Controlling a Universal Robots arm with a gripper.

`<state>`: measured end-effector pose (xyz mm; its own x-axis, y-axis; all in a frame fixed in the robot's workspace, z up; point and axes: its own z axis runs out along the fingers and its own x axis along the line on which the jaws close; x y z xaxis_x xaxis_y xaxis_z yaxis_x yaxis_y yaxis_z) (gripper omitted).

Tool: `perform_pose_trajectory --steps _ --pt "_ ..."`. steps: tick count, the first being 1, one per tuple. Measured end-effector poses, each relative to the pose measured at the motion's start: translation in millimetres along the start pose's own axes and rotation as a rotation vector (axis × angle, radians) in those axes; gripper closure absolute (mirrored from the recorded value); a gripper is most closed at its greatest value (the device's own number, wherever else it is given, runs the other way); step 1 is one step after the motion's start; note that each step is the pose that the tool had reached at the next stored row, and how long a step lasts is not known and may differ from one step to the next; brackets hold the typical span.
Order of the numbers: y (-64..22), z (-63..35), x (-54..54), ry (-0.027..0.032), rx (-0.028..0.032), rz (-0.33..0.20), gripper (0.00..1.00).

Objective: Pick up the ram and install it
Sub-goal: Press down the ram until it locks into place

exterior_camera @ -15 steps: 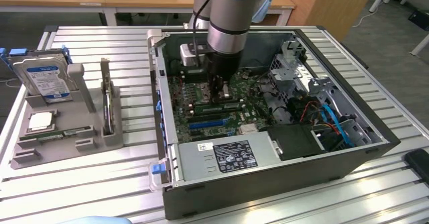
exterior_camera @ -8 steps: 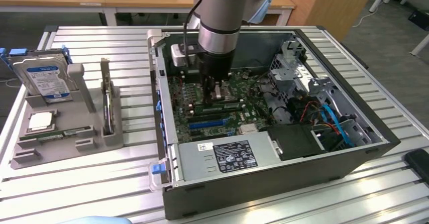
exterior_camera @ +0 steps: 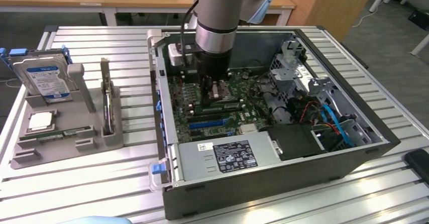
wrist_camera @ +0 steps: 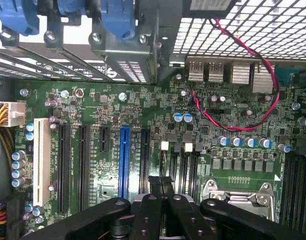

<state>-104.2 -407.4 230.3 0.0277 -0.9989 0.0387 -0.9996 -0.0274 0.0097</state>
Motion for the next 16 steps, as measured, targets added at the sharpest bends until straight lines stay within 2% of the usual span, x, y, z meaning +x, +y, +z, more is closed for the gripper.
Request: perform_pose_trajectory --steps 16 --pt "3.8 6.3 -1.4 0.0011 0.0312 -0.003 0.90"
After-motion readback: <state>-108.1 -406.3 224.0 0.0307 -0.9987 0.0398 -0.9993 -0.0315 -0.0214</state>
